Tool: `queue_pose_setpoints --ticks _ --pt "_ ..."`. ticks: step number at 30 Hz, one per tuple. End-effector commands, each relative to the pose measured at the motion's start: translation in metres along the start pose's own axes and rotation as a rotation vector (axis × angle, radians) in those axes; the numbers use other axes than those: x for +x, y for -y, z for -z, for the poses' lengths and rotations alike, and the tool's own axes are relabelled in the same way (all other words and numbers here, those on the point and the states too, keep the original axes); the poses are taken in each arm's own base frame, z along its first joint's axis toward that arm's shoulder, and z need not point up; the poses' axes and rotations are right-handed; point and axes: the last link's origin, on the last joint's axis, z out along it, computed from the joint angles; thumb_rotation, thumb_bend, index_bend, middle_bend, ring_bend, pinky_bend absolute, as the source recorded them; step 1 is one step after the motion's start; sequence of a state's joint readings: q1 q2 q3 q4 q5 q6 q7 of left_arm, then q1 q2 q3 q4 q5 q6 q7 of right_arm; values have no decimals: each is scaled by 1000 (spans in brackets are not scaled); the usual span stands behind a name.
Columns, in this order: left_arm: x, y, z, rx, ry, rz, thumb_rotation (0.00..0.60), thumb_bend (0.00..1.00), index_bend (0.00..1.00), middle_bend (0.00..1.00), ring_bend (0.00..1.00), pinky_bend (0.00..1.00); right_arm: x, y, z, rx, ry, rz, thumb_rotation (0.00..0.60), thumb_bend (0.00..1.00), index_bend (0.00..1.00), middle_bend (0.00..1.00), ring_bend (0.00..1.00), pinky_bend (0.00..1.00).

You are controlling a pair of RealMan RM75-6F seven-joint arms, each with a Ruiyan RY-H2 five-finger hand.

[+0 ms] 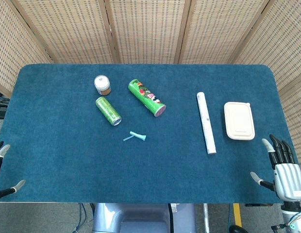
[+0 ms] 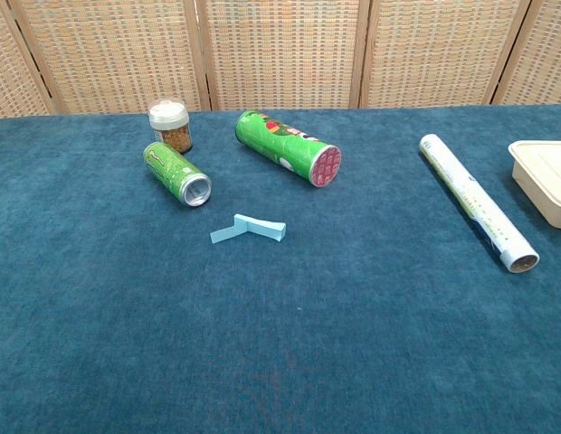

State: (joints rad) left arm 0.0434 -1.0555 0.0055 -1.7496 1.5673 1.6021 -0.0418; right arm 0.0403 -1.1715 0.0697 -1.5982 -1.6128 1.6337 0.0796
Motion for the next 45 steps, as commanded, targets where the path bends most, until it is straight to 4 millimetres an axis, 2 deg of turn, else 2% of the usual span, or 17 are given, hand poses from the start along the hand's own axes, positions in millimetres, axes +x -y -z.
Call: queue_pose_setpoints --ticks 1,13,18,21,24,28,31,34,38,40,45 --pt "0 0 0 -2 1 0 600 155 0 0 0 0 1 0 1 1 -2 -4 600 0 19 0 0 0" --pt "-2 -2 -1 -9 3 -10 600 155 0 0 0 0 -7 2 0 14 36 9 600 0 46 0 0 0" --pt "-5 -4 -5 -28 -14 -31 600 158 0 0 0 0 -18 17 -6 64 114 -23 600 0 105 0 0 0" --pt "-10 -7 -10 -44 -10 -37 600 159 0 0 0 0 -24 39 -27 132 152 -16 600 2 200 0 0 0" --pt "-13 -8 -16 -40 0 -43 600 160 0 0 0 0 -24 67 -56 199 157 -27 600 65 330 0 0 0" --pt "-17 -8 -25 -14 18 -51 600 162 0 0 0 0 -33 110 -98 274 162 -86 600 200 371 0 0 0" --pt "-18 -6 -32 15 28 -55 600 163 0 0 0 0 -47 142 -127 302 208 -102 600 249 393 0 0 0" --pt "-19 -3 -37 42 32 -53 600 163 0 0 0 0 -57 166 -143 325 223 -78 600 260 400 0 0 0" --pt "-18 2 -45 82 36 -42 600 163 0 0 0 0 -80 202 -162 334 264 -44 600 278 410 0 0 0" --pt "-17 3 -47 94 37 -41 600 163 0 0 0 0 -90 215 -167 330 273 -24 600 318 411 0 0 0" --pt "-18 6 -51 117 48 -41 600 164 0 0 0 0 -128 250 -172 313 333 63 600 334 412 0 0 0"
